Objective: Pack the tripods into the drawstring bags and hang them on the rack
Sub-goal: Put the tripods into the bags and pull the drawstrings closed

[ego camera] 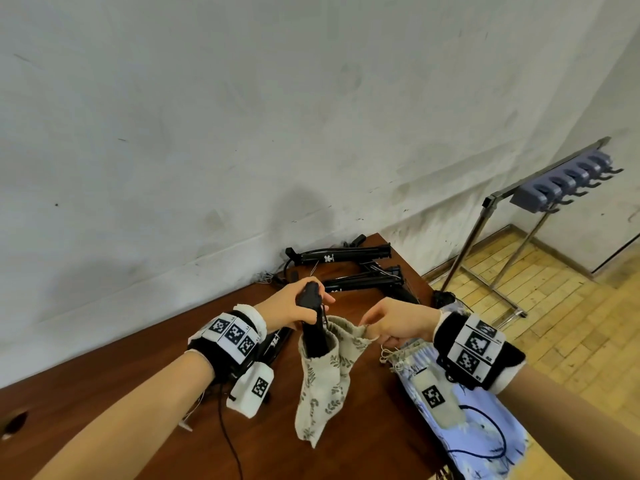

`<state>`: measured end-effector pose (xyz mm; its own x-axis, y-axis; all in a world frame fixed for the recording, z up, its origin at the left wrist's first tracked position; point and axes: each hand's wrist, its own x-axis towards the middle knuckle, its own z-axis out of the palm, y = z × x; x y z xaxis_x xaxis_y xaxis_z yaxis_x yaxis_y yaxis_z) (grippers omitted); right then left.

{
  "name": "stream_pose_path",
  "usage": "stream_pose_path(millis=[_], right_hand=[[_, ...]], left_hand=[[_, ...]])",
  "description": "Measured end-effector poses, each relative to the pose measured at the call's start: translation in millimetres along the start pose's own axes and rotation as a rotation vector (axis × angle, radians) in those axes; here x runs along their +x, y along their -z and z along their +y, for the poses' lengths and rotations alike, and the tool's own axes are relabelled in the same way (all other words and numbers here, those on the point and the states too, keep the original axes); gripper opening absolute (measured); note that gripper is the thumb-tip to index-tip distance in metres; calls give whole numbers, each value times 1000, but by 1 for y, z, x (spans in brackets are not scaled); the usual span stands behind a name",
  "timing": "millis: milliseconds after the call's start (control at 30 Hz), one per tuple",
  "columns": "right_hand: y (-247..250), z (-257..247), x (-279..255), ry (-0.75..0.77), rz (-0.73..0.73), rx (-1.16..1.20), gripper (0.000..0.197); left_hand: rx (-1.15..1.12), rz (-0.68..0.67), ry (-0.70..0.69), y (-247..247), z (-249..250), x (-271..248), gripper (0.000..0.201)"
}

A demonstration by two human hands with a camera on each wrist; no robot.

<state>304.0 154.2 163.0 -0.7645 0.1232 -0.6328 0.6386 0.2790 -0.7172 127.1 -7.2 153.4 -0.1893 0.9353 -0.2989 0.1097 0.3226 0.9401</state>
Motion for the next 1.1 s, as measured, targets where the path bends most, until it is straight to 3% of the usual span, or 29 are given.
stream_pose_path(millis=[133, 233, 300, 333, 467, 533, 667, 767, 900, 1000, 1100], right_hand=[[0, 16, 5, -25, 91, 18, 19], [18, 34, 8, -31, 382, -127, 6], [28, 44, 4, -45, 576, -141, 14], [31, 47, 1, -45, 599, -79, 16], [19, 33, -15, 41, 422, 381, 22], [8, 19, -20, 112, 397, 461, 25], [-14, -10, -18, 272, 424, 166, 35], [-21, -24, -15, 415, 374, -35, 37], [-13, -34, -17, 376, 198, -28, 22], [-24, -31, -5, 333, 327, -268, 26], [-34, -14, 8, 341, 470, -173, 32]], left_hand=[[141, -61, 24, -7, 1, 5, 36], [118, -137, 65, -9, 7, 5, 36], [93, -215, 72, -5, 11, 1, 37], [104, -234, 61, -2, 12, 1, 38], [166, -234, -36, 7, 29, -3, 42], [153, -212, -85, 8, 43, -3, 45], [133, -181, -153, 3, 69, -2, 50], [271, -147, -200, -1, 83, -2, 51], [342, -167, -154, -8, 86, 0, 51], [351, -168, -120, -17, 74, 5, 51], [278, -94, -73, -14, 50, 7, 64]])
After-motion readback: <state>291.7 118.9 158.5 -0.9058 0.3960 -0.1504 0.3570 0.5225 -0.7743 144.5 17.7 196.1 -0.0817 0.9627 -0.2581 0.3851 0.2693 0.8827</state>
